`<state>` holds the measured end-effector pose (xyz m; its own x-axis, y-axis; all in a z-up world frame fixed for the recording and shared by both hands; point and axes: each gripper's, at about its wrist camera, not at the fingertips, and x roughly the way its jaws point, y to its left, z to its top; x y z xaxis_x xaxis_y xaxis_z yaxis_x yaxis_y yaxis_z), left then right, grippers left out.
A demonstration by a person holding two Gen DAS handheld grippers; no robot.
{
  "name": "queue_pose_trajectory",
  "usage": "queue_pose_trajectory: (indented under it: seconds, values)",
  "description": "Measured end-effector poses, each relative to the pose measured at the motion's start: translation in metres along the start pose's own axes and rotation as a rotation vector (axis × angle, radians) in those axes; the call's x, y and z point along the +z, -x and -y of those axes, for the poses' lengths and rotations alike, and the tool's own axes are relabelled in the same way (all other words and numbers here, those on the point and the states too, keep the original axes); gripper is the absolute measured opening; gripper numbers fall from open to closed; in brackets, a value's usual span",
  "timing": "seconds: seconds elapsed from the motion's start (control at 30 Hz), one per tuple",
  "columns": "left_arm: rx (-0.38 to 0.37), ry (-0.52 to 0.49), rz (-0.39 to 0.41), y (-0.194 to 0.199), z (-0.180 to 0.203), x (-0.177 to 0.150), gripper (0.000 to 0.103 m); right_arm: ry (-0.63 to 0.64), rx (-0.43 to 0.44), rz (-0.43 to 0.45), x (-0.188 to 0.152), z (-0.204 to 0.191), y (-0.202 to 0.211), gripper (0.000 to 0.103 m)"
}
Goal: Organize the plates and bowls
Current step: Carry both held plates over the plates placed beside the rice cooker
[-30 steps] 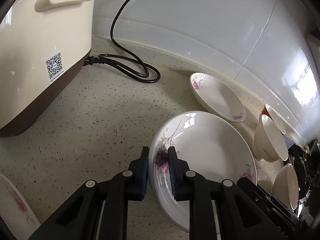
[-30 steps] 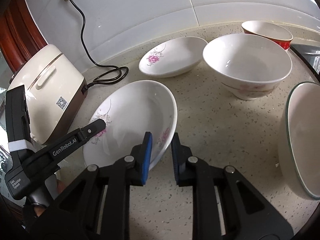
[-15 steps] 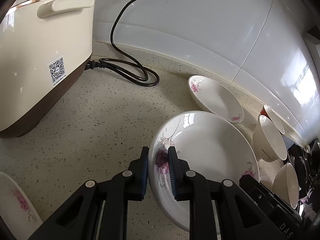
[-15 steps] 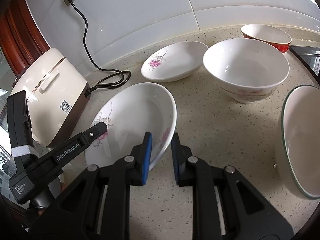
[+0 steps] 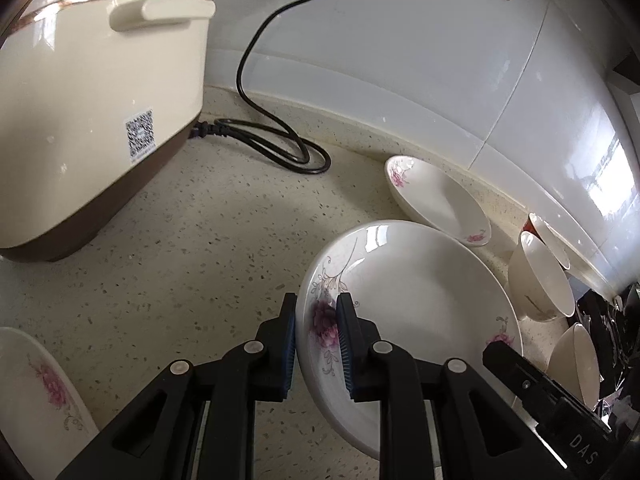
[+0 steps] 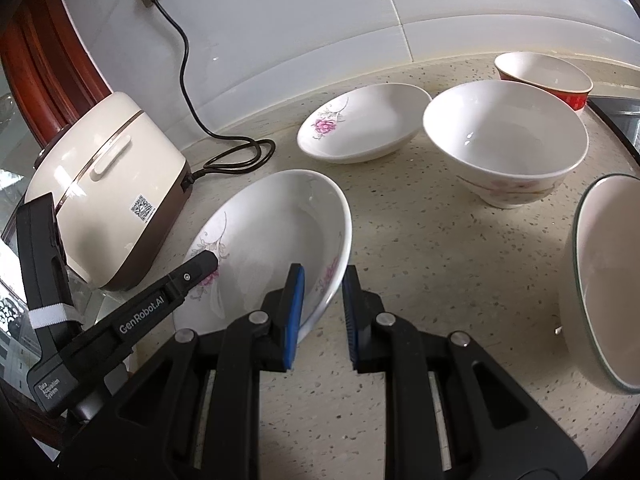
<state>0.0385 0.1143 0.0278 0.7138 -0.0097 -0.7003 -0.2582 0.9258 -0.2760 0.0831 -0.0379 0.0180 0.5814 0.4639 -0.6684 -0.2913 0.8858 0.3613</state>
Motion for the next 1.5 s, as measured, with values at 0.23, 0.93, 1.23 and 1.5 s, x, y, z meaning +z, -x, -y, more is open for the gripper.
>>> queue_pose_trajectory:
  seconds: [0.23, 0.93, 1.23, 1.5]
  values:
    - [0.010, 0.007, 0.055, 0.012, -0.005, 0.001, 0.020, 0.014, 0.043, 0.013, -0.001, -0.006, 0.003, 0.023]
    - [0.080, 0.049, 0.190, 0.067, -0.036, -0.013, 0.020, 0.115, 0.200, 0.056, -0.011, -0.037, 0.010, 0.023]
    - [0.125, 0.056, 0.197, 0.093, -0.059, -0.027, 0.020, 0.181, 0.273, 0.039, -0.024, -0.060, 0.008, 0.023]
    - [0.161, 0.045, 0.210, 0.112, -0.076, -0.037, 0.020, 0.229, 0.320, 0.001, -0.036, -0.078, -0.001, 0.023]
